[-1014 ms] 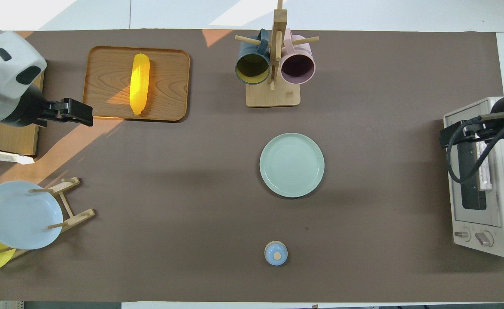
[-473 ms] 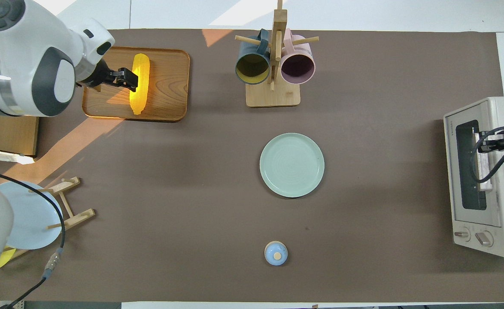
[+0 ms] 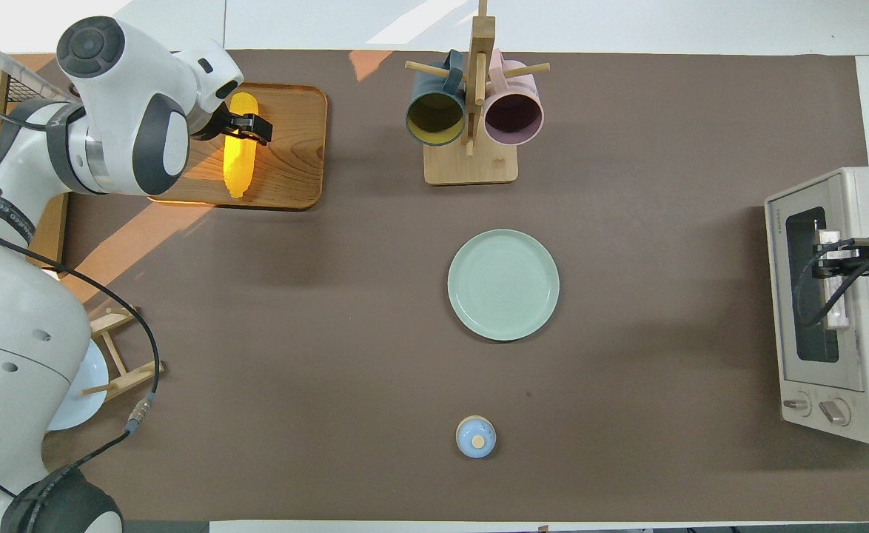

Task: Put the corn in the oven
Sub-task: 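Lift the corn off the wooden tray with the left gripper, then carry the corn toward the plate while the right gripper approaches, then grasp the corn with the right gripper while the left gripper releases, then carry the corn to the oven while the left gripper returns, then insert the corn into the oven with the right gripper and release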

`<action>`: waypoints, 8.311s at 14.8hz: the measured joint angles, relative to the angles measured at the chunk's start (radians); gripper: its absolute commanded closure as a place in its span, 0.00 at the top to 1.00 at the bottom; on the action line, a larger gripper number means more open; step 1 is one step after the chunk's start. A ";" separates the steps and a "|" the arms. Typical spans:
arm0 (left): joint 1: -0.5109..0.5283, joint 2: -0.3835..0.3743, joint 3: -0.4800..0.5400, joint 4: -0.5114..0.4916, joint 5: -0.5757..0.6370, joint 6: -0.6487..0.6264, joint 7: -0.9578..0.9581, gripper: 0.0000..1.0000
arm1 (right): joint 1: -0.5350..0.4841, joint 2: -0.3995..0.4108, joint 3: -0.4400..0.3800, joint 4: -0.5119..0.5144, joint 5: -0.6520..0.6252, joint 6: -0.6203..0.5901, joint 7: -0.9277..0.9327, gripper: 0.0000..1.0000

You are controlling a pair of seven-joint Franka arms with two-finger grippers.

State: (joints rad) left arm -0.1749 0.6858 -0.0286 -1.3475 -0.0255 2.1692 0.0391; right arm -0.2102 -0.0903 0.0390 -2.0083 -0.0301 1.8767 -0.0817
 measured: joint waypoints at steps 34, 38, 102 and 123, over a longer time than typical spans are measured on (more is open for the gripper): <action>-0.488 -0.395 -0.019 -0.479 -0.154 0.078 -0.523 0.00 | 0.154 0.202 0.037 -0.277 0.005 0.524 0.060 0.00; -0.603 -0.316 -0.015 -0.480 -0.154 0.241 -0.636 0.00 | 0.162 0.205 0.035 -0.268 0.041 0.528 0.093 0.00; 0.093 -0.711 -0.076 -0.301 -0.002 -0.593 -0.073 1.00 | 0.255 0.289 0.006 0.184 -0.195 -0.185 0.303 0.00; 0.110 -0.722 -0.074 -0.309 -0.001 -0.593 -0.073 1.00 | 0.108 0.223 0.017 0.012 -0.194 0.029 0.142 0.22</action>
State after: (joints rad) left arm -0.0649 -0.0361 -0.1029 -1.6569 -0.0267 1.5761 -0.0334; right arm -0.1022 0.1329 0.0564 -1.9962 -0.2241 1.9060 0.0607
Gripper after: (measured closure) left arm 0.000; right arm 0.775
